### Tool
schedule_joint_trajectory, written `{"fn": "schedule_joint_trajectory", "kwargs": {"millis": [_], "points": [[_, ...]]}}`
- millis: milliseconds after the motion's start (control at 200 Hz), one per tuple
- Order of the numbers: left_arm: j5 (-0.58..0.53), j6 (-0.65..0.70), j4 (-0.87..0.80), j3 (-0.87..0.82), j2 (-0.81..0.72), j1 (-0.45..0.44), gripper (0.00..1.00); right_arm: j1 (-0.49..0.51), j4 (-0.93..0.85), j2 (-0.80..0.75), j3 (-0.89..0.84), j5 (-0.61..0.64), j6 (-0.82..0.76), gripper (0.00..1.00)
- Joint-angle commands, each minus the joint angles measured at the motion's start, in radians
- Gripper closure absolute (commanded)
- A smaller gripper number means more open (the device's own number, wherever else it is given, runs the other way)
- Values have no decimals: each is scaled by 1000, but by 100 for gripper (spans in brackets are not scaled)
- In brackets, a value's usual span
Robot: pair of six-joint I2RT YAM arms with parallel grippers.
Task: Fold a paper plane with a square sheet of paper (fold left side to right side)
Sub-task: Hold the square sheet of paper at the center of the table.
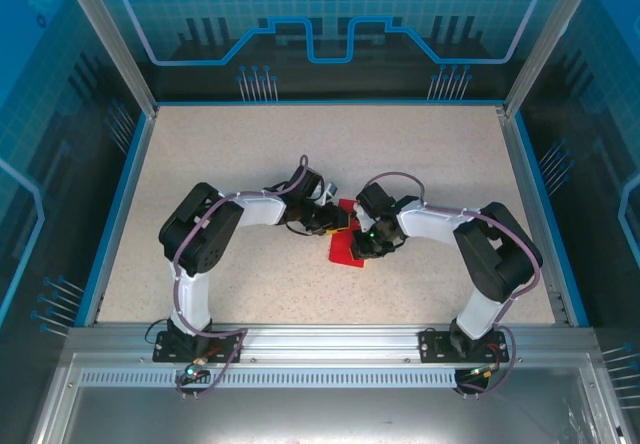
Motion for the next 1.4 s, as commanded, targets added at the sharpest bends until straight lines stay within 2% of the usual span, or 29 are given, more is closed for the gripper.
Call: {"fn": "schedule_joint_trajectory", "kwargs": {"millis": [0,180,320,530,705,890,1205,1391], "points": [[-25,22,-40,-18,14,-8,68,22,-100,69,-43,108,-9,89],[-61,54,-93,-19,33,-19,68,19,-75,33,-33,82,-19,87],[-81,61,-106,-33,48,-25,68,-6,-5,-53,-31,-9,-19,86],[-92,54,-94,-58,53,-24,69,-133,40,-135,32,-112,-16,84],[-90,52,-90,-58,52,-27,69,-177,93,-44,97,-88,5,85],[-89,54,-88,-61,52,-29,69,-179,139,85,172,-106,26,86],[-78,73,-80,-77,6,-30,69,-175,54,237,229,-19,21,87],[-21,81,-43,-103,-68,-30,68,-175,21,271,211,6,17,87]]}}
